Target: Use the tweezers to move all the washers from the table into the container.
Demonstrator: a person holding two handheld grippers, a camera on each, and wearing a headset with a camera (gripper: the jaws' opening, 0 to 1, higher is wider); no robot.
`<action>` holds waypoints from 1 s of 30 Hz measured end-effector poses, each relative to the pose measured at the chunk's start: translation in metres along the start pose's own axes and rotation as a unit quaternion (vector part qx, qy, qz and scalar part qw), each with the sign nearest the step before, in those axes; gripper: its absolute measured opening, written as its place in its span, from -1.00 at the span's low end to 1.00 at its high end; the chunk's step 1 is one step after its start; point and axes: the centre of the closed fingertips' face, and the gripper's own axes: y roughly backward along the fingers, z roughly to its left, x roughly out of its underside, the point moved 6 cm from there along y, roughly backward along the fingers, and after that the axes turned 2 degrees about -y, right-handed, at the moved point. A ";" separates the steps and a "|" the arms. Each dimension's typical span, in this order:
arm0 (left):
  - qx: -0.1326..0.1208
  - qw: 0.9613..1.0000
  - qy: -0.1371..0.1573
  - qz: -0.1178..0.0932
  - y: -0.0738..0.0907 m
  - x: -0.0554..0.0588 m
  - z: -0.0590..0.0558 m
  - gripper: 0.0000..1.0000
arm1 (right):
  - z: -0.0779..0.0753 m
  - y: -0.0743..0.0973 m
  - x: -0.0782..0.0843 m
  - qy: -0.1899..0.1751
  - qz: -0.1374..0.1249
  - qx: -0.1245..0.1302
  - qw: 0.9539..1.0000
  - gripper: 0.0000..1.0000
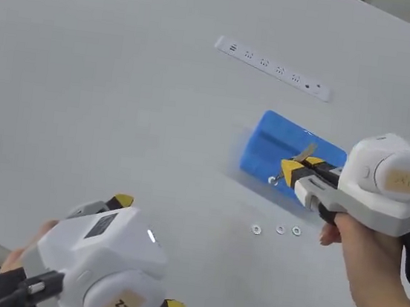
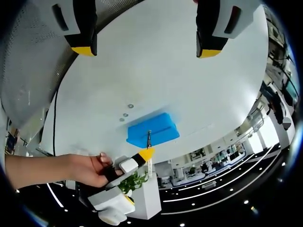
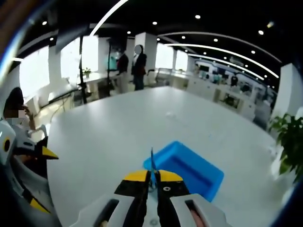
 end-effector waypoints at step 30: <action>-0.002 1.000 -0.008 0.006 0.000 0.001 0.000 0.74 | -0.024 -0.021 -0.020 -0.006 -0.016 0.014 1.000 -0.95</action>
